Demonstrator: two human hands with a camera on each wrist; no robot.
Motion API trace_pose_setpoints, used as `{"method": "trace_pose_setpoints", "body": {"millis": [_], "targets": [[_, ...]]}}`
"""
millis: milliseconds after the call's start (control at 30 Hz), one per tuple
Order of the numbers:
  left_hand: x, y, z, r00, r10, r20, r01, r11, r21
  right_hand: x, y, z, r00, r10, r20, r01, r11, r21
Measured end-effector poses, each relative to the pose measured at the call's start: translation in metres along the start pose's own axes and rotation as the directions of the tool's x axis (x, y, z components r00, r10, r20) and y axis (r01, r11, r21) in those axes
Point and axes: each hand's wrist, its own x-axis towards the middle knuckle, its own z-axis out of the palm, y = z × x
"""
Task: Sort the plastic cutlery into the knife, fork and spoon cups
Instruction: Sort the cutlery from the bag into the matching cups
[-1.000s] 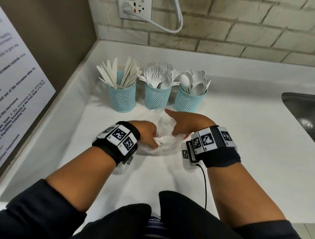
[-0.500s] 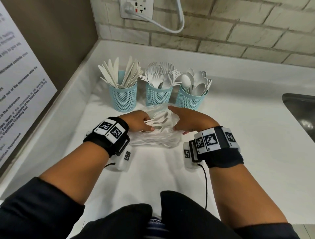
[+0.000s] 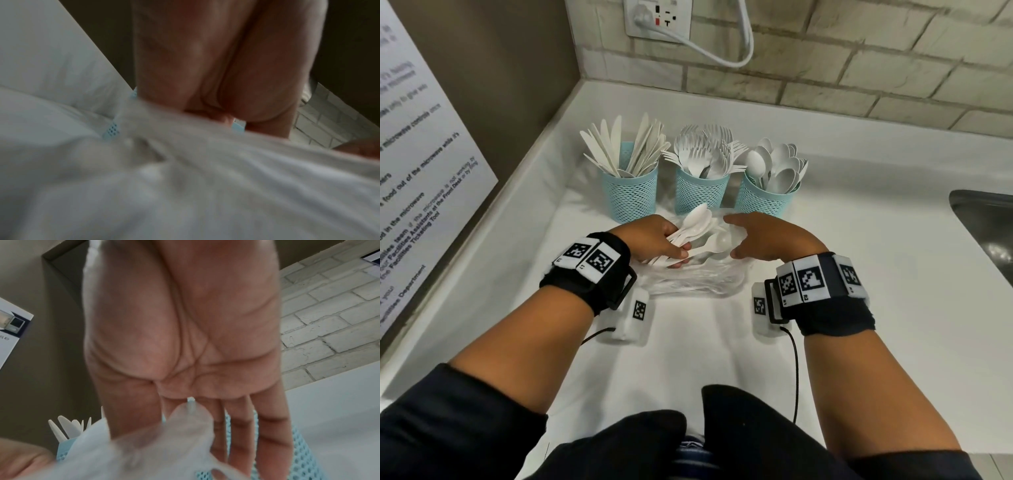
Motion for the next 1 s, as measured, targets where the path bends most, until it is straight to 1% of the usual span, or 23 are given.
{"method": "trace_pose_setpoints", "body": {"millis": [33,133,167,267,333,367,467,567,600,633,700,800,867,933,1000], "targets": [[-0.001,0.0,-0.001,1.0,-0.003,-0.004,0.002,0.999,-0.043,0.0,0.0,-0.001,1.0,0.003,-0.017,-0.002,1.0,0.024],[-0.004,0.002,-0.007,1.0,-0.017,-0.011,0.016,0.995,-0.099,-0.001,-0.001,-0.005,0.997,0.016,-0.071,-0.007,0.992,0.128],[-0.005,0.002,-0.009,1.0,-0.021,-0.004,0.021,0.993,-0.115,-0.001,-0.002,-0.006,0.997,0.008,-0.083,0.003,0.992,0.128],[-0.008,0.003,-0.011,1.0,-0.016,0.02,0.019,0.991,-0.131,0.0,-0.001,-0.006,0.996,-0.031,-0.079,0.033,0.999,0.023],[-0.01,0.002,-0.013,0.998,-0.008,0.055,0.02,0.974,-0.225,0.0,0.001,-0.004,0.999,-0.011,-0.043,0.009,0.999,-0.038],[-0.012,0.003,-0.013,0.998,0.001,0.067,0.018,0.96,-0.279,0.0,0.002,-0.004,1.0,0.006,-0.022,-0.007,0.999,-0.041],[-0.015,0.006,-0.017,0.999,0.034,0.04,-0.015,0.911,-0.413,-0.003,0.001,-0.008,1.0,0.009,0.014,-0.01,0.998,0.069],[-0.013,0.012,-0.018,0.998,0.047,-0.029,-0.055,0.847,-0.529,-0.007,-0.004,-0.019,0.997,-0.065,-0.036,0.071,0.975,0.21],[-0.013,0.015,-0.018,0.998,0.049,-0.041,-0.063,0.822,-0.565,-0.007,-0.007,-0.022,0.993,-0.101,-0.067,0.117,0.949,0.293],[-0.012,0.018,-0.018,0.998,0.05,-0.047,-0.068,0.799,-0.597,-0.007,-0.009,-0.024,0.986,-0.13,-0.102,0.16,0.902,0.4],[-0.011,0.022,-0.015,0.998,0.05,-0.042,-0.066,0.765,-0.641,-0.003,-0.014,-0.025,0.976,-0.122,-0.18,0.203,0.809,0.552],[-0.009,0.026,-0.011,0.997,0.069,-0.017,-0.063,0.75,-0.658,0.002,-0.021,-0.021,0.962,-0.056,-0.268,0.229,0.704,0.672],[-0.009,0.027,-0.009,0.997,0.079,0.006,-0.054,0.734,-0.677,0.005,-0.024,-0.015,0.947,-0.046,-0.318,0.275,0.631,0.726],[-0.008,0.026,-0.008,0.995,0.088,0.036,-0.037,0.711,-0.702,0.008,-0.024,-0.012,0.942,-0.022,-0.336,0.288,0.57,0.77],[-0.009,0.024,-0.009,0.992,0.105,0.063,-0.028,0.691,-0.723,0.009,-0.022,-0.01,0.945,0.001,-0.327,0.277,0.53,0.802]]}}
